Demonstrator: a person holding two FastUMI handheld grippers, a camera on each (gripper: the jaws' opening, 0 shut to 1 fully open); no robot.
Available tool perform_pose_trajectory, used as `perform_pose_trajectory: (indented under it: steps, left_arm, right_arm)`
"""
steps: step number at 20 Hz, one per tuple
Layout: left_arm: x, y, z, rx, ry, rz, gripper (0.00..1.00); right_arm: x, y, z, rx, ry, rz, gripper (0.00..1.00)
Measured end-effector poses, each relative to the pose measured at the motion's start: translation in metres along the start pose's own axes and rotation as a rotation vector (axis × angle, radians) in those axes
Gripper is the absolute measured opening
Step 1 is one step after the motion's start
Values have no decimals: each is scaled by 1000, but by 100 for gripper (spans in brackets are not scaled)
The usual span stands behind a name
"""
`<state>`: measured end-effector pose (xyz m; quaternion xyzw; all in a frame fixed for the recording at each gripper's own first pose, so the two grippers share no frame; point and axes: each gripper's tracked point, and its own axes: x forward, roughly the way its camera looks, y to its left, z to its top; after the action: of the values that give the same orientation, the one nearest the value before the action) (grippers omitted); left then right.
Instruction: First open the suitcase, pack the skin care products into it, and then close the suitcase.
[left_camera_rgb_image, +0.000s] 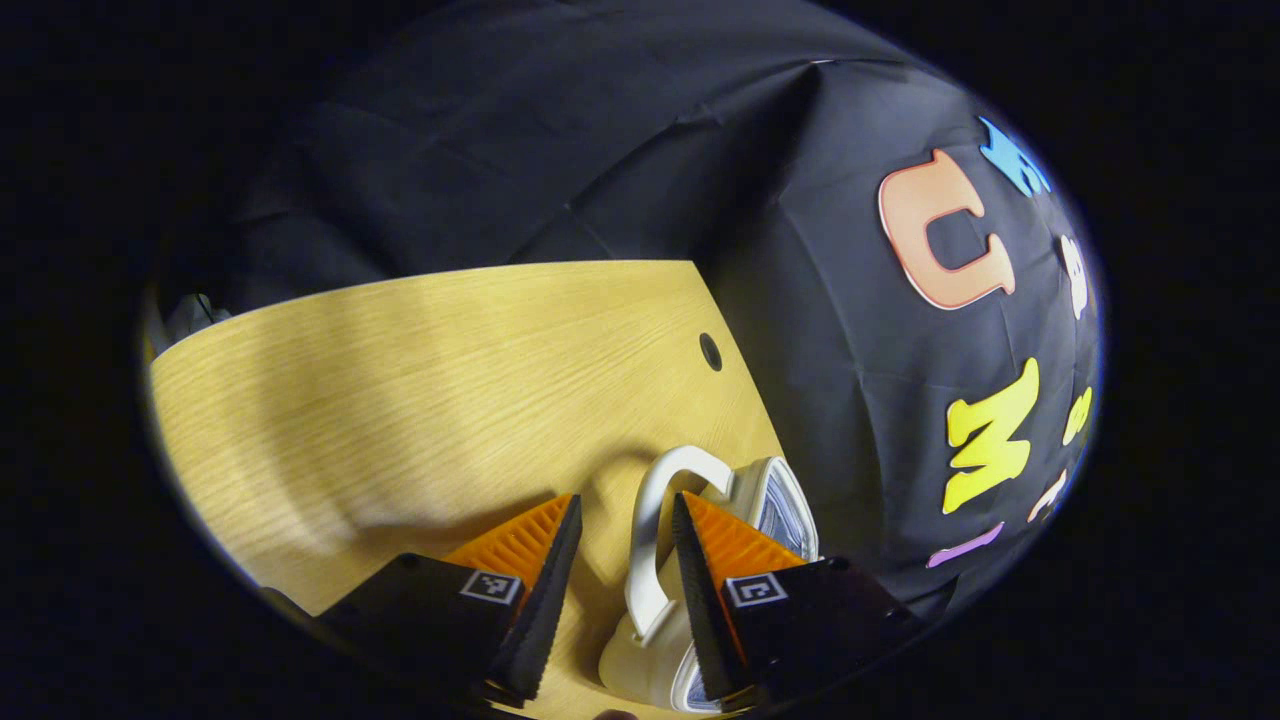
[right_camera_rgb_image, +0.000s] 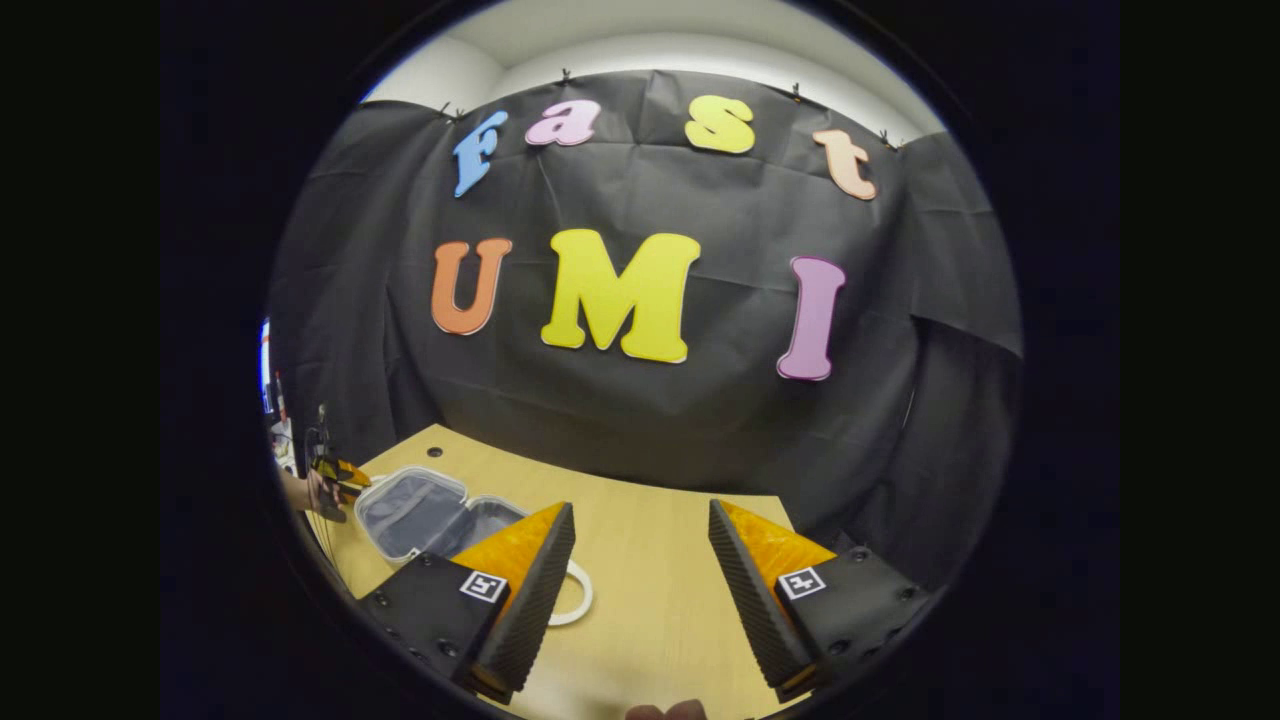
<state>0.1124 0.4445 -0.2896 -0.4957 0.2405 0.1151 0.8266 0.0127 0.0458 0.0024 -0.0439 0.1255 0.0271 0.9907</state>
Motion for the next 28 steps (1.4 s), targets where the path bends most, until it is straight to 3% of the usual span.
perform_pose_trajectory:
  steps: [1,2,3,4,5,11,15,19,21,23,25,28]
  left_arm:
    - [4,0,-4,-2,19,8,65]
    - [5,-3,-5,-15,27,8,48]
    - [6,-9,-2,-42,27,-9,39]
    - [5,-15,3,-73,9,-18,46]
    - [6,-20,7,-94,-6,-28,19]
    - [-30,-83,27,16,-76,-71,9]
    - [-77,-189,27,211,-165,-178,8]
    - [-112,-298,-41,522,-202,-244,8]
    - [-114,-341,-97,623,-183,-301,8]
    - [-115,-364,-158,669,-160,-326,8]
    - [-101,-374,-206,789,-157,-300,8]
    - [-66,-365,-264,923,-127,-296,8]
  right_arm:
    - [1,-5,-2,8,3,-5,80]
    - [1,-7,-4,14,7,-8,80]
    - [1,-10,-6,18,10,-9,80]
    - [1,-13,-6,19,12,-10,80]
    - [1,-16,-8,20,13,-11,80]
    - [-10,-54,-7,97,-27,-71,80]
    - [-17,-76,-14,152,-43,-99,80]
    - [-25,-97,-20,202,-57,-123,80]
    - [-31,-109,-26,214,-60,-134,80]
    - [-35,-128,-28,208,-69,-164,80]
    - [-41,-146,-31,227,-73,-192,80]
    - [-51,-174,-45,246,-48,-244,77]
